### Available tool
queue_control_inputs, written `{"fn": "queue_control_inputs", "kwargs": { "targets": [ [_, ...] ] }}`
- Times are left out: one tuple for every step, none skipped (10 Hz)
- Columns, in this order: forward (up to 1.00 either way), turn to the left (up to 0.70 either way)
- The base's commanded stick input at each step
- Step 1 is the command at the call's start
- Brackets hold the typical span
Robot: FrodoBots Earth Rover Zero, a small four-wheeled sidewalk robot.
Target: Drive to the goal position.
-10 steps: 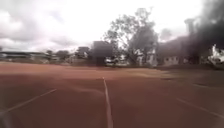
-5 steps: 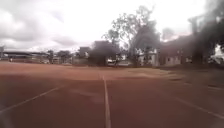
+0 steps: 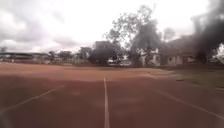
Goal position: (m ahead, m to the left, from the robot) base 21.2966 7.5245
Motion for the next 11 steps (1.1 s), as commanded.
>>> {"fn": "queue_control_inputs", "kwargs": {
  "targets": [
    [0.85,0.0],
    [0.85,0.0],
    [0.85,0.0],
    [0.85,0.0],
    [0.85,0.0],
    [0.85,0.0],
    [0.85,0.0],
    [0.85,0.0],
    [0.85,0.0],
    [0.85,0.0],
    [0.85,0.0]
  ]
}}
